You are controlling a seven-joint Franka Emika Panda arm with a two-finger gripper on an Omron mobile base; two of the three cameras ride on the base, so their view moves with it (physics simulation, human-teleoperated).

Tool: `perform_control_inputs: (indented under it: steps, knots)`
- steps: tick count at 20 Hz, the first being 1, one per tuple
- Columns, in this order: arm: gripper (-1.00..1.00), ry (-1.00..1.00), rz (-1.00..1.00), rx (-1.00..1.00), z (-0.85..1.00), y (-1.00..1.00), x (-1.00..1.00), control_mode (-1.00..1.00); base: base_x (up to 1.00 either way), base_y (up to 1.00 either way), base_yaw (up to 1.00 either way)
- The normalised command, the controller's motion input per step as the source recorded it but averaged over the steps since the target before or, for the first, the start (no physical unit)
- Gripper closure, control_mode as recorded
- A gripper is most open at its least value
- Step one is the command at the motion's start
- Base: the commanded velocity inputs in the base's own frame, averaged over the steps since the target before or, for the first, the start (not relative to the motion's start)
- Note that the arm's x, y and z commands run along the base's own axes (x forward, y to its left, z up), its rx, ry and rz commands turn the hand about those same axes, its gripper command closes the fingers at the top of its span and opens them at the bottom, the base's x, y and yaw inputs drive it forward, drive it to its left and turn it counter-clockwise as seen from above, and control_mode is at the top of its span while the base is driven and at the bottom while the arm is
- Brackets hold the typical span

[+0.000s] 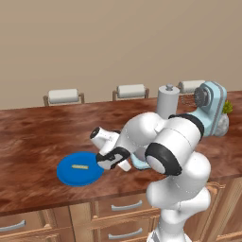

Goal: Add butter and sugar cubes to the stand mixer bowl and then turn on the stand mixer to begin making frosting.

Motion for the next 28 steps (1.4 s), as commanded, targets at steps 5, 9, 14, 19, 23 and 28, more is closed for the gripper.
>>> perform_control_inputs:
  steps: [5, 9, 14, 19, 23, 28]
  knots:
    - [-1.00, 0.00, 0.00, -0.06, -0.16, 0.30, 0.00, -1.00, 0.00, 0.00, 0.00]
    - [-1.00, 0.00, 0.00, -0.08, -0.11, 0.32, -0.30, -1.00, 0.00, 0.00, 0.00]
    - [-1.00, -0.03, 0.00, -0.09, -0.05, 0.25, -0.52, -1.00, 0.00, 0.00, 0.00]
    - [-1.00, -0.01, -0.01, -0.09, -0.10, 0.14, -0.13, -1.00, 0.00, 0.00, 0.00]
    - [-1.00, -0.01, -0.04, -0.09, -0.06, 0.00, 0.05, -1.00, 0.00, 0.00, 0.00]
    - [-1.00, -0.02, -0.04, -0.07, 0.00, 0.00, 0.25, -1.00, 0.00, 0.00, 0.00]
